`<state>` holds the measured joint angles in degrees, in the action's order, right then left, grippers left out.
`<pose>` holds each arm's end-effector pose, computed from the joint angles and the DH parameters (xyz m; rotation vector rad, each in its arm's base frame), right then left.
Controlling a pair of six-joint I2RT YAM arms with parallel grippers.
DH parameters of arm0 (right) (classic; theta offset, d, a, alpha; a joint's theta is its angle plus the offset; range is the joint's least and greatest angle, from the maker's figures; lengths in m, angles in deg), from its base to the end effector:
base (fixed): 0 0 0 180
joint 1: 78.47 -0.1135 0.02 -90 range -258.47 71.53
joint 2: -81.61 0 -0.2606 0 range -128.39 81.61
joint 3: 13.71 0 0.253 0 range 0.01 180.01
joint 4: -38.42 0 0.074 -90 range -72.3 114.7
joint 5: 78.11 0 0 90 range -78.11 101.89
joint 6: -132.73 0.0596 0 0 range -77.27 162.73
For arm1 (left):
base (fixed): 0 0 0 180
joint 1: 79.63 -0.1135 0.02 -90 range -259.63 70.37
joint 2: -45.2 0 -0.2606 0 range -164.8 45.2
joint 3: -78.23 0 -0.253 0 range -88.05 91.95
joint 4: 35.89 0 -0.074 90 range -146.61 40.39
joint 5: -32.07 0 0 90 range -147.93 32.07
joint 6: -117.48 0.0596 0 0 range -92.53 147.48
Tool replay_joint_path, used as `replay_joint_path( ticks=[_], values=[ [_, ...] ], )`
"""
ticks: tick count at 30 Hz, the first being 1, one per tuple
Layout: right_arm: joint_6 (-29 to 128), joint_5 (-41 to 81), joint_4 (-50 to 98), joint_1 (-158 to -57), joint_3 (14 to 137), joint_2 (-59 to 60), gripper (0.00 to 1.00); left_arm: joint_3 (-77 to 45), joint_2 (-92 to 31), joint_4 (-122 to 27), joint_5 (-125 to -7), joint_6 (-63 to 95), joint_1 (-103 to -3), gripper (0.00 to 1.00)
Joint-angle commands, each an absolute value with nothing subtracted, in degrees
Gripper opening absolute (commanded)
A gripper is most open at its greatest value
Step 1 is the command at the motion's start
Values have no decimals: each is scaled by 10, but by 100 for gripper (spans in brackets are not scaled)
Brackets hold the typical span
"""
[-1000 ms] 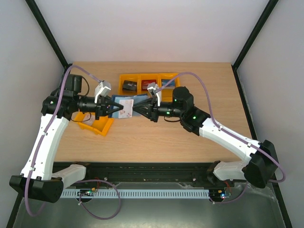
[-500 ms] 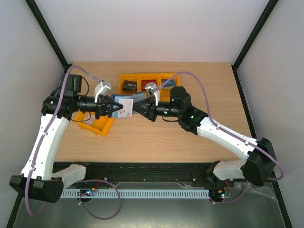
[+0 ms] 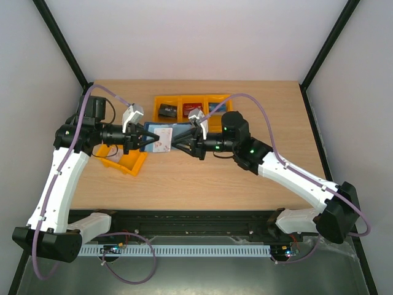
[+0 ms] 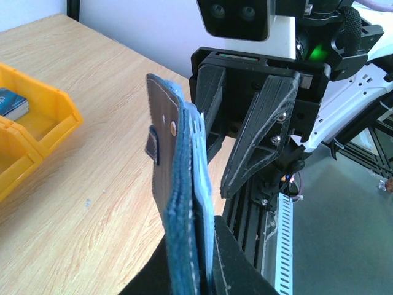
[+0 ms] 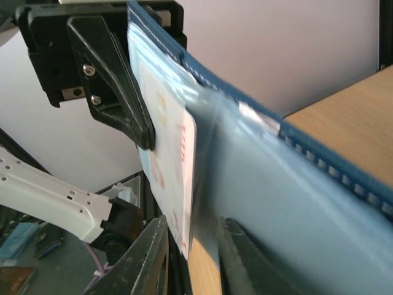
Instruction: Take the credit cards out of the card holder
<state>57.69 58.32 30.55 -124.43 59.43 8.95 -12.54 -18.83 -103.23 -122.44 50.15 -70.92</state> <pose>0.1841 0.2525 0.3496 -1.1152 1.5264 1.4419 0.1981 -0.0848 0.3886 1.0562 1.7347 -1.1196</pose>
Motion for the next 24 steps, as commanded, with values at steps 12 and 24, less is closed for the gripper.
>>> replay_joint_path(
  ticks=[12, 24],
  values=[
    [628, 527, 378, -1242, 611, 64, 8, -124, -181, -1039, -1270, 514, -705, 2],
    [659, 563, 441, -1258, 616, 42, 12, -128, -179, -1044, -1275, 519, -702, 2]
  ],
)
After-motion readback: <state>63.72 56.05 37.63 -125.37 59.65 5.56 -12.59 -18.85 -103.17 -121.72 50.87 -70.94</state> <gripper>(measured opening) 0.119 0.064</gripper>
